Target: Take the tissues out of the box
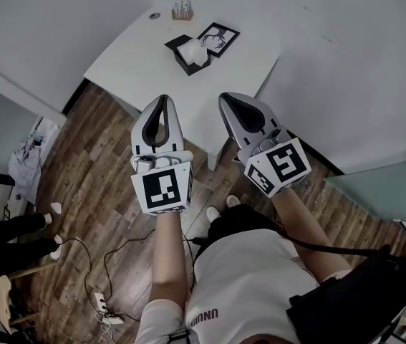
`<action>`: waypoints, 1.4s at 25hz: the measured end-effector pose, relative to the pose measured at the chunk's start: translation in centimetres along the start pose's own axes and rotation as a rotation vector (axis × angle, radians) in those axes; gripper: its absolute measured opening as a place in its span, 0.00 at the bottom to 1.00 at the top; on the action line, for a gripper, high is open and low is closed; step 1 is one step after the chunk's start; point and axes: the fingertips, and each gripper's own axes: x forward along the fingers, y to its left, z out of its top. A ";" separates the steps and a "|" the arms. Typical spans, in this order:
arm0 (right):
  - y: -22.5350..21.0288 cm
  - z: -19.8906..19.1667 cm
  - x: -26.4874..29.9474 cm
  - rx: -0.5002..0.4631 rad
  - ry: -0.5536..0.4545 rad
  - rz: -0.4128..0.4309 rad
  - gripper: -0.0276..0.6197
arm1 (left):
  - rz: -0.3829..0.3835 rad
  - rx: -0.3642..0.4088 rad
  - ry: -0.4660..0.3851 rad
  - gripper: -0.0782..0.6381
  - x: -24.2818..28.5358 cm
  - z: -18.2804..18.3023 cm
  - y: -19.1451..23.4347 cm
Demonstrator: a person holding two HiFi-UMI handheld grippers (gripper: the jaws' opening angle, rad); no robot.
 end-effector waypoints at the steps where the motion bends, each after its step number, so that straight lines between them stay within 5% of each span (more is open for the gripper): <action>1: 0.0 -0.1 0.1 0.006 0.002 -0.001 0.07 | -0.012 0.008 0.001 0.13 0.2 -0.2 0.0; 9: -1.2 -0.1 2.0 -0.005 0.010 -0.024 0.07 | -0.051 0.004 0.020 0.13 2.9 -1.4 0.5; 35: -13.6 -3.2 13.6 0.012 0.050 0.011 0.07 | 0.017 0.033 0.097 0.13 17.3 -5.9 3.5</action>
